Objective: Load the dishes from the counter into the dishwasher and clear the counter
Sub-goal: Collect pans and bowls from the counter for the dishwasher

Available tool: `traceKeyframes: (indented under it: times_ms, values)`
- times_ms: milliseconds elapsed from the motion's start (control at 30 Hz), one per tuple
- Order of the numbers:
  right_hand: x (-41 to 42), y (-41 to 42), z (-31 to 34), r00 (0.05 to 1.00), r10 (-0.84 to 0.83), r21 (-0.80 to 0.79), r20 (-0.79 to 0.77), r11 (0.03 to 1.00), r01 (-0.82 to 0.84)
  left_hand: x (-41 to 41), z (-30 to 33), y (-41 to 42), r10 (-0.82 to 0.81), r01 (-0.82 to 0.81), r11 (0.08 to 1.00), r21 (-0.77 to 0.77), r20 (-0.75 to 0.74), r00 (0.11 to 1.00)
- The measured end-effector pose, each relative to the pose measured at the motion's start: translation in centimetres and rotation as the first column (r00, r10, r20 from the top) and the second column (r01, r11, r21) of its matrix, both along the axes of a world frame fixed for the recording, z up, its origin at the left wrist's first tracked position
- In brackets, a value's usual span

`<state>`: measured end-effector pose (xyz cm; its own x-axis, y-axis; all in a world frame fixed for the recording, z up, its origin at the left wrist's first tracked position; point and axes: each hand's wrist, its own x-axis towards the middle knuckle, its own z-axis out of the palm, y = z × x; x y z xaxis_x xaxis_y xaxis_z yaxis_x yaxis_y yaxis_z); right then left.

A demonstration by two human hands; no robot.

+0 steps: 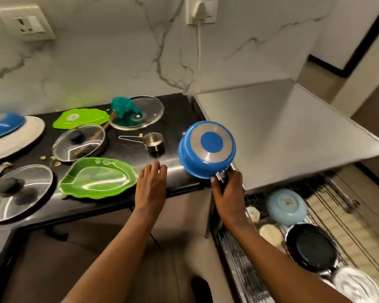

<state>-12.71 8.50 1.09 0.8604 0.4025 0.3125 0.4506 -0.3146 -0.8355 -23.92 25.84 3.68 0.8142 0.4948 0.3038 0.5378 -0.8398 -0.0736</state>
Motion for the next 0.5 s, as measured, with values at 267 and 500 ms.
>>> traceKeyframes:
  times_ms: [267, 500]
  values:
    - [-7.6, -16.9, -4.9, 0.995, -0.095, -0.029, -0.034, 0.995, 0.094, -2.0, -5.1, -12.4, -0.175, 0.171, 0.977, -0.126, -0.025, 0.984]
    - [-9.2, -29.3, -6.6, 0.972, -0.208, -0.191, -0.107, 0.964, 0.186, -0.9, -7.9, -21.0, -0.217, 0.143, 0.914, -0.379, -0.16, 0.963]
